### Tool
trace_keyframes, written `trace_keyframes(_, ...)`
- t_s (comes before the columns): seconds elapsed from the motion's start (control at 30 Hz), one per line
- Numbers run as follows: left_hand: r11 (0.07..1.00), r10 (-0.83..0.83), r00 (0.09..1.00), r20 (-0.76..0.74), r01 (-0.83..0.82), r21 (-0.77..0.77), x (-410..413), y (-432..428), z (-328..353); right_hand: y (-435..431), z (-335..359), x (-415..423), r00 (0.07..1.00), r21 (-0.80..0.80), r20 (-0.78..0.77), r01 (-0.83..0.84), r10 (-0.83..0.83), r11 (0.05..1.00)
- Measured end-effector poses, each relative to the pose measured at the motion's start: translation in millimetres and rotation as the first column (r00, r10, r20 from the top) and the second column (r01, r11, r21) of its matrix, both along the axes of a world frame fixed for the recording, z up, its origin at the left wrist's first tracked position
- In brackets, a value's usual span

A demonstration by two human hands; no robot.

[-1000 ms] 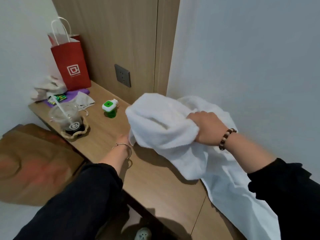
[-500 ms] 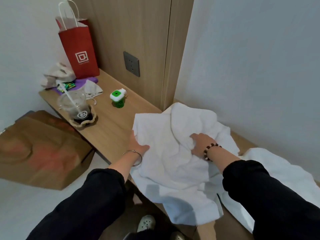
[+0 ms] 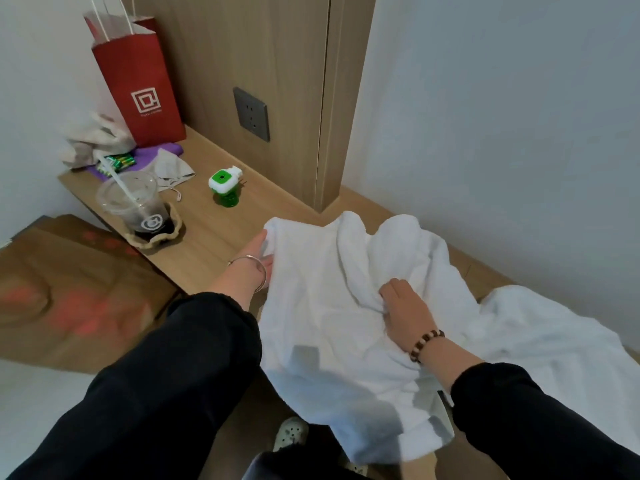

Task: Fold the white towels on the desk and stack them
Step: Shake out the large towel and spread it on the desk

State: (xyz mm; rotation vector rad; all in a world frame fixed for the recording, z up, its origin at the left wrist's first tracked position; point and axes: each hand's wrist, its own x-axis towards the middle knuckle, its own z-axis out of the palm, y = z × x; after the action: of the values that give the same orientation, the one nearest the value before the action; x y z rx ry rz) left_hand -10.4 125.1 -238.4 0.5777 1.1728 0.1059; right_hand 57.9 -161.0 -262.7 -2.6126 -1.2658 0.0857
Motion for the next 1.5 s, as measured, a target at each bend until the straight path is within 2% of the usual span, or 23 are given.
trace_keyframes(0.13, 0.904, -0.418, 0.907, -0.056, 0.421, 0.07, 22.2, -16.7, 11.8, -15.6, 5.1, -13.5, 0.99, 0.066, 0.063, -0.134, 0.13, 0.989)
trace_keyframes(0.27, 0.807, -0.548, 0.815, -0.191, 0.575, 0.136, 28.9, -48.0, 4.6, -14.4, 6.4, -16.9, 0.996, 0.027, 0.0, -0.087, 0.087, 0.996)
trace_keyframes(0.33, 0.823, -0.516, 0.835, -0.192, 0.545, 0.159, 31.0, -63.5, 2.9, -12.1, 5.8, -15.8, 0.999, -0.022, -0.021, -0.045, 0.045, 0.999)
trace_keyframes(0.43, 0.926, -0.294, 0.949, -0.115, 0.313, 0.211, 39.6, -66.5, 3.3, -11.1, 6.2, -14.1, 0.998, -0.079, -0.039, -0.051, 0.048, 0.996)
trace_keyframes(0.57, 0.893, -0.155, 0.988, -0.02, 0.148, 0.424, 46.8, -42.8, 34.1, -4.9, 10.3, -21.1, 0.991, -0.233, -0.054, 0.105, -0.121, 0.967)
trace_keyframes(0.67, 0.853, -0.068, 0.995, 0.074, 0.02, 0.522, 52.9, -30.6, 77.2, 1.4, 16.1, -21.9, 0.951, -0.216, -0.056, 0.287, -0.305, 0.933)
trace_keyframes(0.77, 0.838, -0.133, 0.969, 0.206, -0.001, 0.546, 54.5, -23.1, 121.8, 11.8, 36.7, -5.8, 0.792, -0.005, -0.225, 0.582, -0.568, 0.813)
trace_keyframes(0.83, 0.824, -0.186, 0.949, 0.253, 0.011, 0.567, 49.0, -18.9, 145.5, 20.2, 59.6, 7.4, 0.664, 0.2, -0.438, 0.729, -0.606, 0.654)
trace_keyframes(0.87, 0.812, -0.217, 0.937, 0.273, 0.018, 0.583, 47.1, -17.9, 154.0, 24.7, 73.0, 13.1, 0.638, 0.295, -0.491, 0.762, -0.592, 0.576)
trace_keyframes(0.9, 0.799, -0.242, 0.925, 0.293, 0.018, 0.602, 45.6, -17.8, 161.6, 28.5, 86.6, 16.8, 0.639, 0.398, -0.516, 0.768, -0.57, 0.501)
trace_keyframes(0.97, 0.798, -0.263, 0.899, 0.351, -0.002, 0.602, 43.6, -17.5, 168.8, 35.3, 109.4, 16.6, 0.718, 0.639, -0.486, 0.681, -0.499, 0.358)
trace_keyframes(1.0, 0.811, -0.275, 0.881, 0.385, -0.003, 0.585, 42.1, -17.2, 171.2, 37.6, 116.9, 13.2, 0.776, 0.735, -0.435, 0.599, -0.456, 0.318)
trace_keyframes(1.03, 0.803, -0.301, 0.871, 0.388, 0.013, 0.595, 40.2, -17.1, 171.8, 39.6, 120.7, 8.5, 0.834, 0.782, -0.373, 0.518, -0.407, 0.346)
trace_keyframes(1.07, 0.762, -0.349, 0.874, 0.338, 0.054, 0.645, 38.1, -17.5, 171.3, 40.5, 118.3, 3.7, 0.888, 0.766, -0.307, 0.444, -0.342, 0.465)
trace_keyframes(1.1, 0.678, -0.404, 0.887, 0.222, 0.127, 0.724, 35.9, -17.9, 169.9, 40.4, 110.3, -0.6, 0.926, 0.657, -0.286, 0.377, -0.247, 0.653)
trace_keyframes(1.13, 0.58, -0.435, 0.896, 0.084, 0.208, 0.788, 34.4, -18.5, 167.1, 38.3, 99.0, -4.8, 0.933, 0.439, -0.332, 0.285, -0.142, 0.852)
trace_keyframes(1.17, 0.497, -0.428, 0.903, -0.045, 0.276, 0.823, 33.2, -19.5, 164.1, 33.7, 84.4, -7.5, 0.906, 0.184, -0.414, 0.174, -0.084, 0.967)
trace_keyframes(1.2, 0.46, -0.392, 0.912, -0.124, 0.311, 0.832, 32.4, -19.5, 160.8, 28.3, 70.9, -9.2, 0.88, 0.01, -0.466, 0.112, -0.094, 0.994)
trace_keyframes(1.23, 0.482, -0.345, 0.927, -0.146, 0.309, 0.82, 32.7, -19.2, 157.7, 21.8, 59.9, -9.8, 0.883, -0.045, -0.452, 0.12, -0.128, 0.992)
trace_keyframes(1.33, 0.692, -0.198, 0.98, 0.027, 0.12, 0.712, 39.4, -21.8, 156.4, 1.1, 50.3, -5.0, 0.897, 0.138, -0.238, 0.411, -0.373, 0.901)
trace_keyframes(1.4, 0.737, -0.186, 0.974, 0.126, 0.053, 0.674, 51.5, -32.6, 155.3, -19.0, 53.0, 5.3, 0.804, 0.131, -0.118, 0.594, -0.583, 0.794)
trace_keyframes(1.43, 0.702, -0.233, 0.967, 0.105, 0.093, 0.706, 58.0, -41.0, 153.1, -32.9, 52.2, 11.8, 0.753, 0.054, -0.11, 0.657, -0.649, 0.752)
trace_keyframes(1.5, 0.487, -0.395, 0.915, -0.086, 0.288, 0.824, 66.6, -65.8, 145.5, -64.8, 45.6, 25.5, 0.709, -0.24, -0.127, 0.656, -0.693, 0.715)
